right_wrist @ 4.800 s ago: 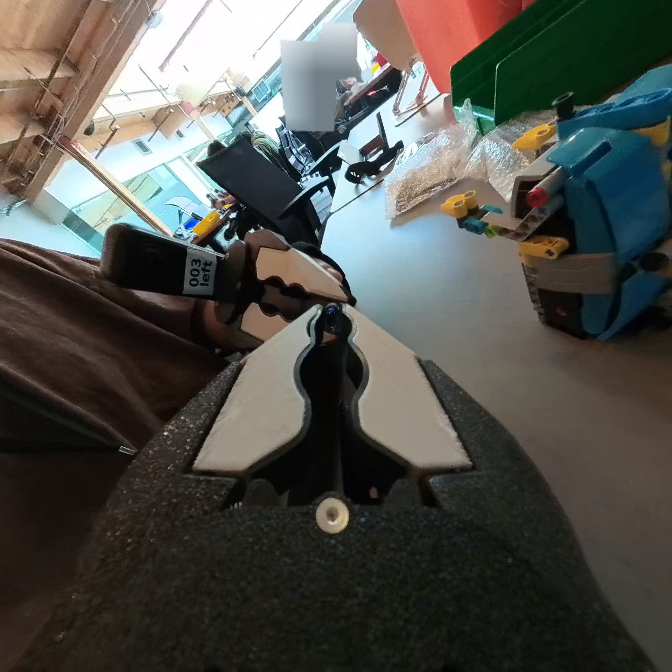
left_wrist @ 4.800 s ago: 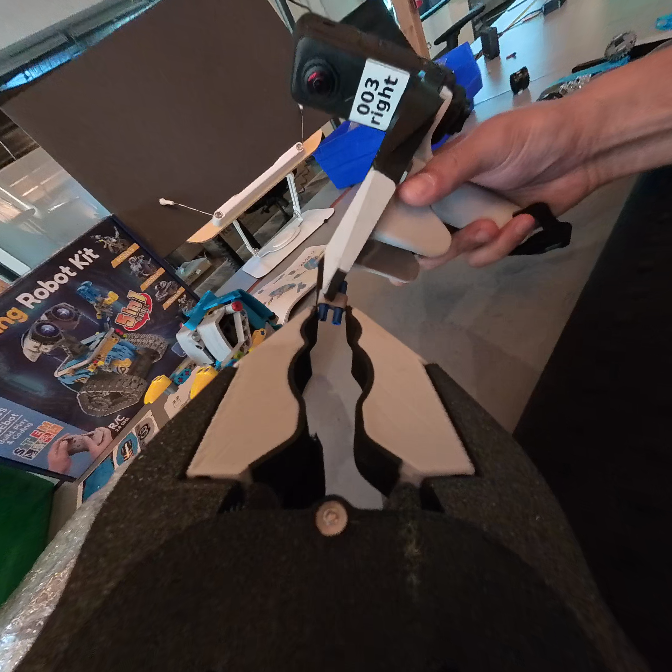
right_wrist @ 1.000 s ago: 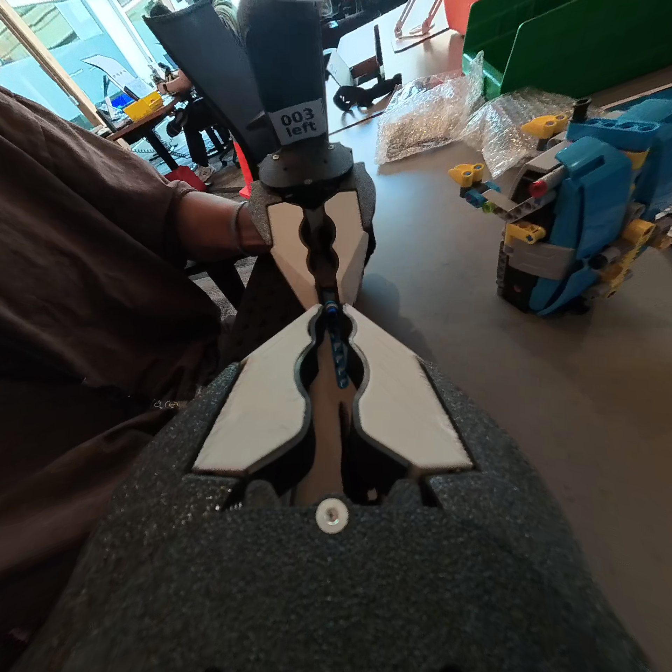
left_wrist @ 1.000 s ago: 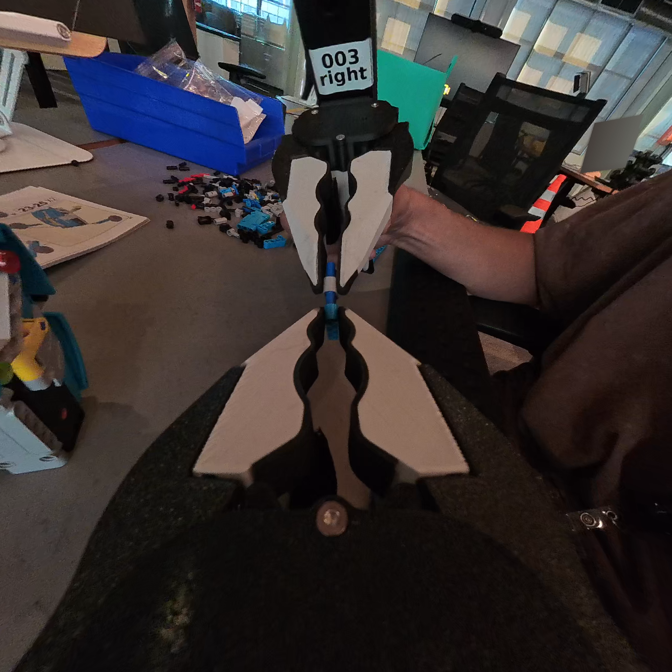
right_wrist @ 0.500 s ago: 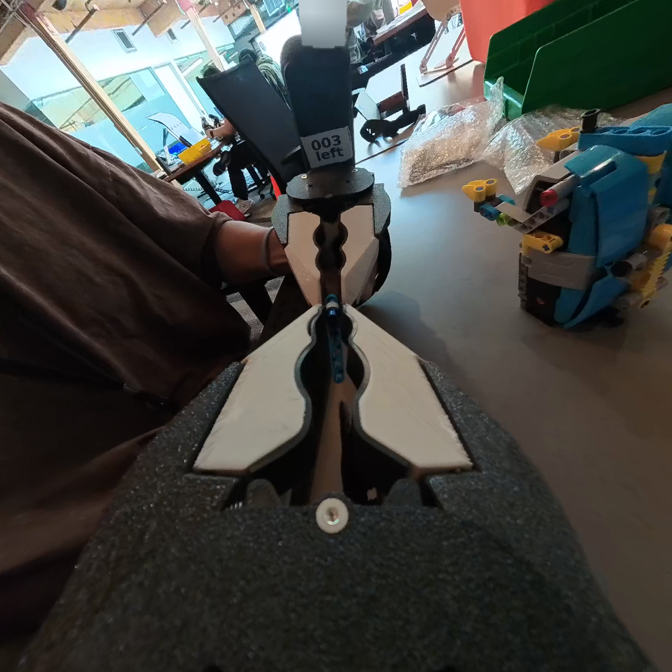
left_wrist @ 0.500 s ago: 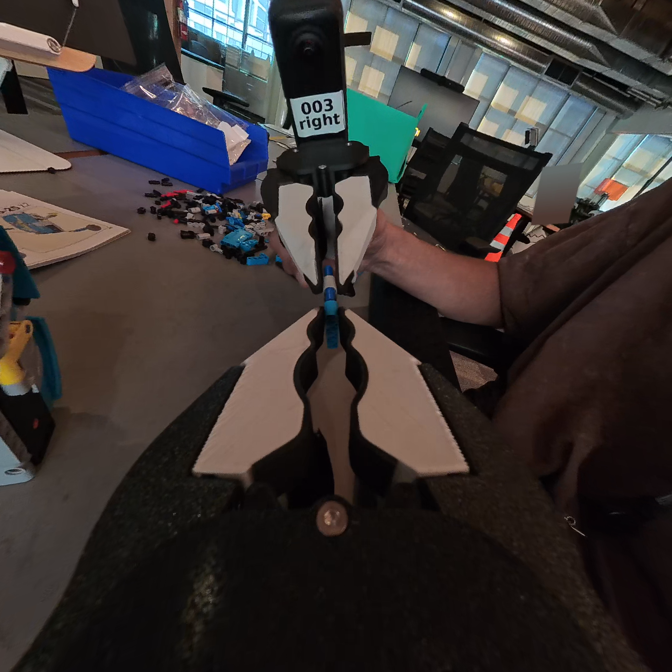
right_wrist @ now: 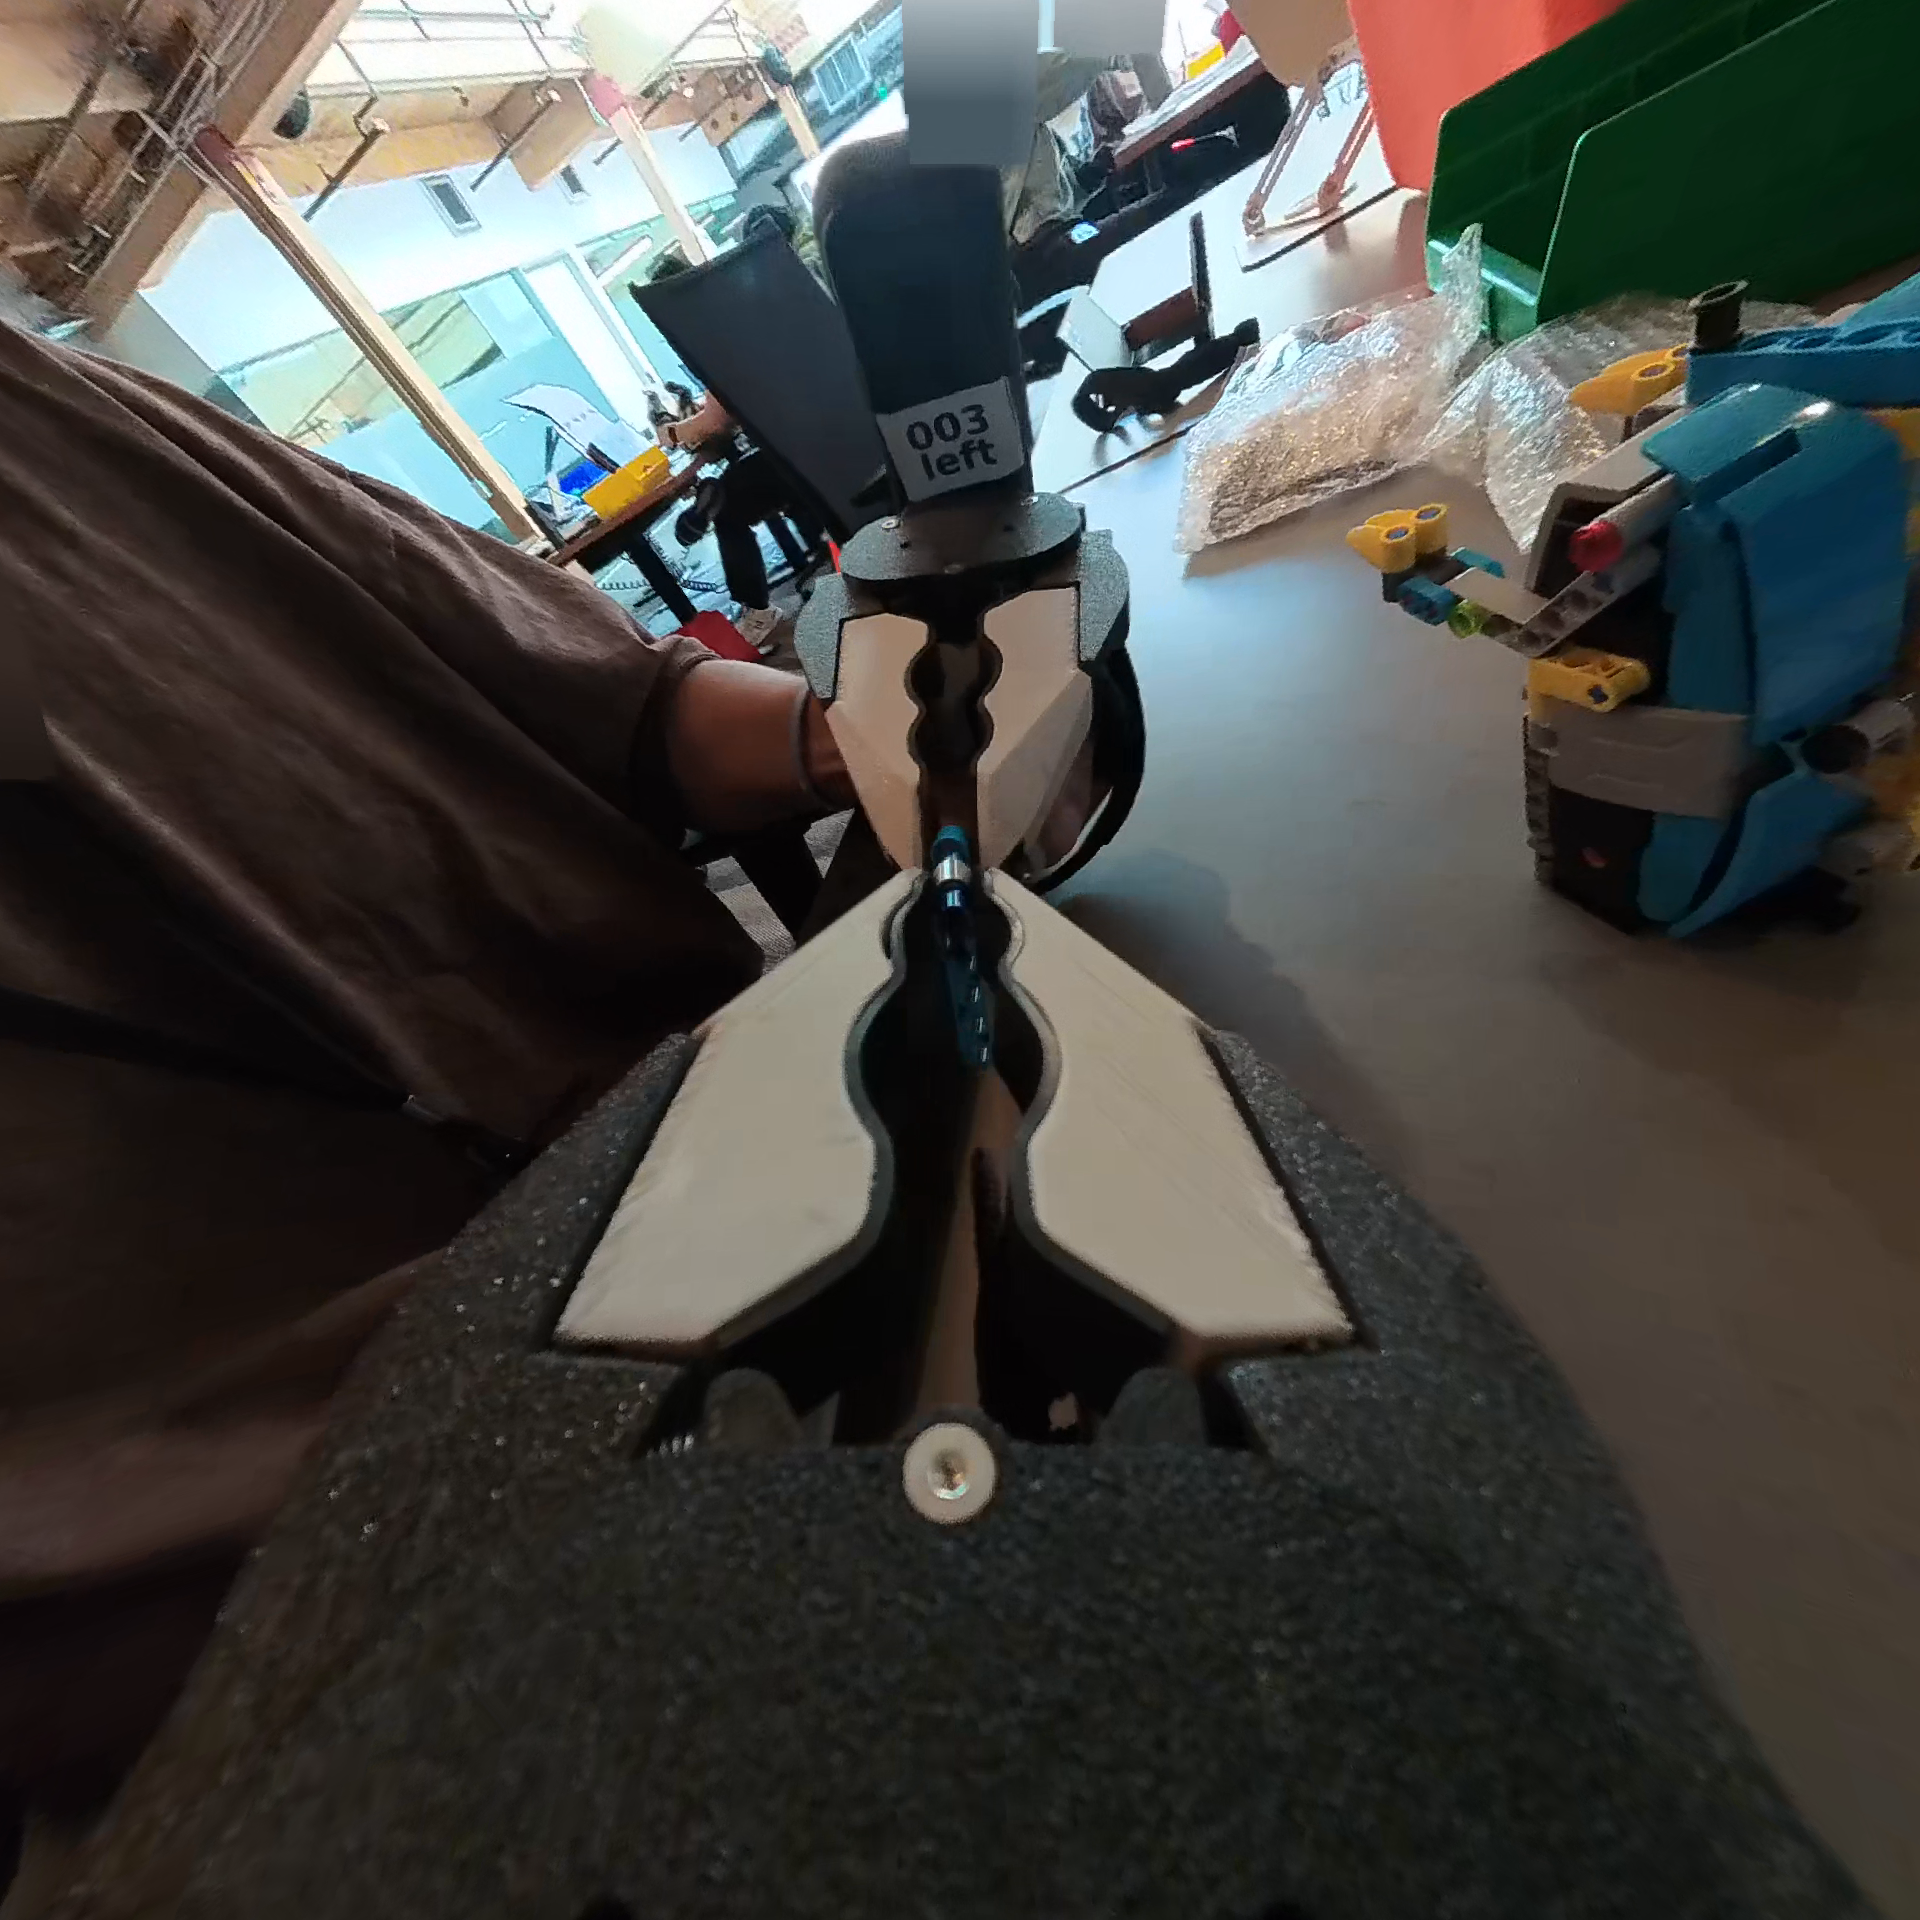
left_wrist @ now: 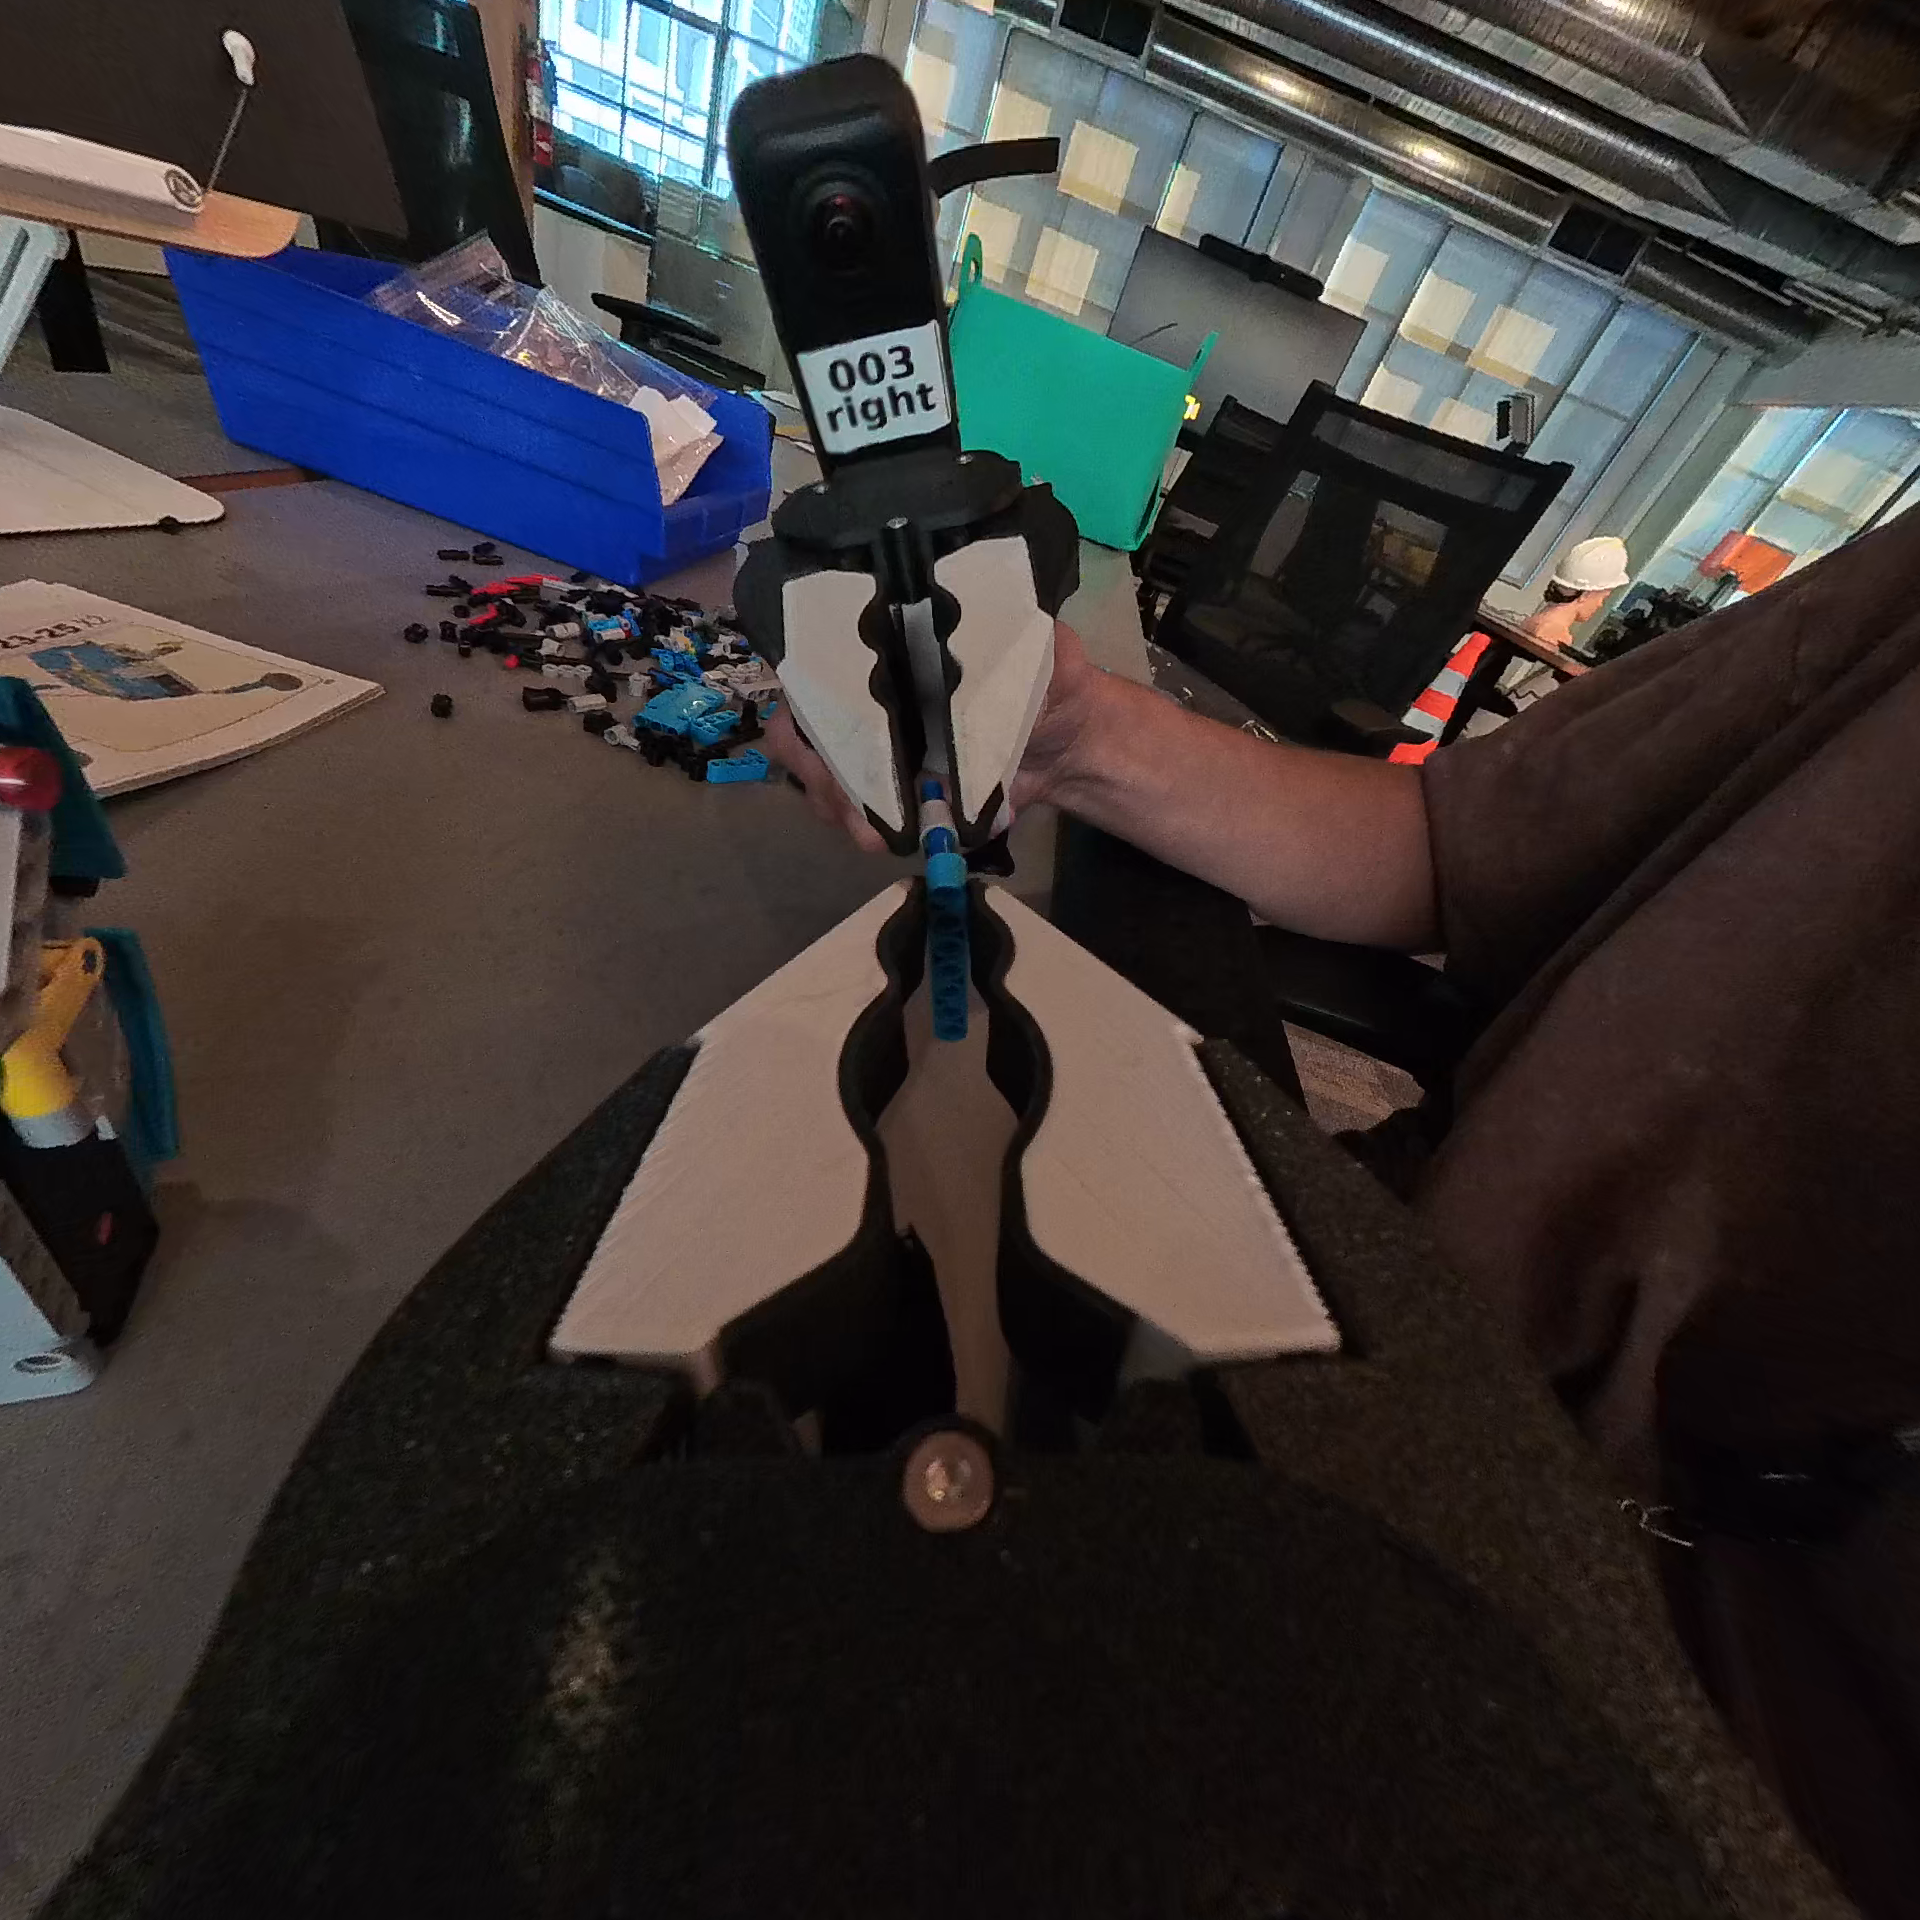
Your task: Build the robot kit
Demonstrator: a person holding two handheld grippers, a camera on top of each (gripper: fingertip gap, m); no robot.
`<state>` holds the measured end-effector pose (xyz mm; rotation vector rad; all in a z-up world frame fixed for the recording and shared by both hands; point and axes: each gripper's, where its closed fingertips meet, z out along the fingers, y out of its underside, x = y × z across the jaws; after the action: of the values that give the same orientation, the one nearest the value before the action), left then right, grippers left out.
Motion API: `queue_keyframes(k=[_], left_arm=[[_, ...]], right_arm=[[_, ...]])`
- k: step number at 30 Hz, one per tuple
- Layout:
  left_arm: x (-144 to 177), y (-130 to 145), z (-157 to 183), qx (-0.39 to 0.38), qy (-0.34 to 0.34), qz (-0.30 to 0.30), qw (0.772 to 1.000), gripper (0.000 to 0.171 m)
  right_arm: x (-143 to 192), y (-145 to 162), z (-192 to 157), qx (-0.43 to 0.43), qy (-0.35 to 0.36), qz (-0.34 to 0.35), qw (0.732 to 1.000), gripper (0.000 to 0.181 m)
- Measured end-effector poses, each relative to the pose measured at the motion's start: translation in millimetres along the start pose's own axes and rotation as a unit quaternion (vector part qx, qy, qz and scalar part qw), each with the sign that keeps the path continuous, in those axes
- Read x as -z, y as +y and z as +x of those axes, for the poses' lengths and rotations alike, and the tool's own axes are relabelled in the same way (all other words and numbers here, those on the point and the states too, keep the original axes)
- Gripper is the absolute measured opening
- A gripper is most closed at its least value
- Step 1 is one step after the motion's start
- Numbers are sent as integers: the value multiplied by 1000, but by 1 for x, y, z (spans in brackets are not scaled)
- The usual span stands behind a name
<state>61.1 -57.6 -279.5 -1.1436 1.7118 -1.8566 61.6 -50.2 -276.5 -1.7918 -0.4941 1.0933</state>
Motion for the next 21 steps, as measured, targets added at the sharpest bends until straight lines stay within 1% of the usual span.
queue_keyframes(k=[4, 8, 10, 16, 21], left_arm=[[1, -3, -1, 4, -2, 11, 1000, 7], [8, -14, -4, 20, -4, 43, 999, 6], [7, -14, -4, 19, -3, 42, 999, 7], [5, -13, -2, 16, 1, 41, 999, 7], [6, -13, -1, 11, 0, 43, 999, 7]], right_arm=[[1, -1, 0, -2, -1, 3, 1000, 8], [4, -3, 0, -3, -2, 10, 1000, 8], [1, -4, -2, -5, -8, 13, 1000, 7], [-10, 7, 0, 0, 4, -17, 1000, 8], [-1, -3, 1, 10, 16, 5, 1000, 8]])
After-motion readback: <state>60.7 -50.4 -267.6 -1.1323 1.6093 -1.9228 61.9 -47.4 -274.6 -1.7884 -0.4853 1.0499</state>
